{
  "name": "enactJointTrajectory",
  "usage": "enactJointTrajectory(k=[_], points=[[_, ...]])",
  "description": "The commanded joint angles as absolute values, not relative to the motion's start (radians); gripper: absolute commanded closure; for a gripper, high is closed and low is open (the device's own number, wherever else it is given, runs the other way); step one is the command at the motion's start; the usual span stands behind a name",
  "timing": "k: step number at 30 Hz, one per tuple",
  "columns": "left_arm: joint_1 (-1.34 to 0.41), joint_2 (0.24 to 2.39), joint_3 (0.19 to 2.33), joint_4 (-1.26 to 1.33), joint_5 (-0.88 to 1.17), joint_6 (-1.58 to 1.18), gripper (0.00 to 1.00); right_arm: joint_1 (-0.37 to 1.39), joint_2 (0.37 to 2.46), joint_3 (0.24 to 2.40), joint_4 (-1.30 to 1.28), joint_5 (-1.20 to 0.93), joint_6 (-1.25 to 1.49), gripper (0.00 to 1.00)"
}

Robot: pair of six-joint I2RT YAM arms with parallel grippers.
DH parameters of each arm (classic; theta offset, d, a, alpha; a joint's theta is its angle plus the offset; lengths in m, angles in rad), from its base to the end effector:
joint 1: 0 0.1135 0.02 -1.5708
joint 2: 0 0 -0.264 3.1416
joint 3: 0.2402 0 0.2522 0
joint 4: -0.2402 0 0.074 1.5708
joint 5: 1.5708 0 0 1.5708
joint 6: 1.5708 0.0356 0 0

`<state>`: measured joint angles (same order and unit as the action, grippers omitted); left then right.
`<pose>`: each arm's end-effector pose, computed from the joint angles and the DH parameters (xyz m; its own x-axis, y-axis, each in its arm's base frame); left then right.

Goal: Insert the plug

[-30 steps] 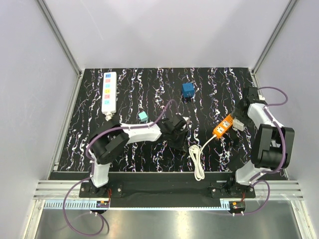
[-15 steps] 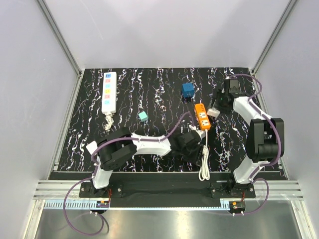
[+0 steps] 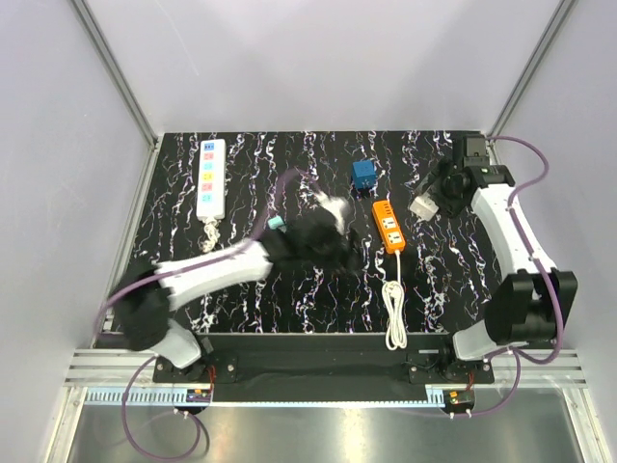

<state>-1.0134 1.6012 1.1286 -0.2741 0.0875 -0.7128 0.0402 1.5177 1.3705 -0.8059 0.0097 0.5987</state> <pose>0.1845 -0.3019 0.2449 -0.8468 0.1271 -0.5164 0.4303 0.7344 -0.5249 0.3203 0.0125 0.3112 -0.6924 0.5362 -0.4829 0.4305 0.8440 0.3199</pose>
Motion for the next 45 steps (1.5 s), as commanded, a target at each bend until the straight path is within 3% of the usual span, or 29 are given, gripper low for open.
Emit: enactJointTrajectory(k=[1,2,11,16,22,45], points=[[-0.914,1.364,1.101,-0.438,-0.089,-0.577,0.06,0.057,1.457,1.391,-0.931,0.002,0.922,1.0],[-0.898,1.336,1.094,-0.466,-0.124,-0.539,0.01,0.058,1.457,1.388,-0.933,-0.026,0.954,1.0],[-0.819,1.177,1.085,-0.658,-0.144,-0.43,0.01,0.135,1.537,1.42,-0.979,0.043,1.276,1.0],[-0.818,1.157,1.06,-0.684,-0.207,-0.39,0.01,0.146,1.598,1.482,-1.074,0.095,1.318,1.0],[-0.818,1.129,1.043,-0.696,-0.193,-0.368,0.01,0.172,1.552,1.372,-0.928,0.117,1.37,1.0],[-0.818,1.091,1.003,-0.699,-0.253,-0.348,0.01,0.242,1.651,1.305,-0.902,0.186,1.46,1.0]])
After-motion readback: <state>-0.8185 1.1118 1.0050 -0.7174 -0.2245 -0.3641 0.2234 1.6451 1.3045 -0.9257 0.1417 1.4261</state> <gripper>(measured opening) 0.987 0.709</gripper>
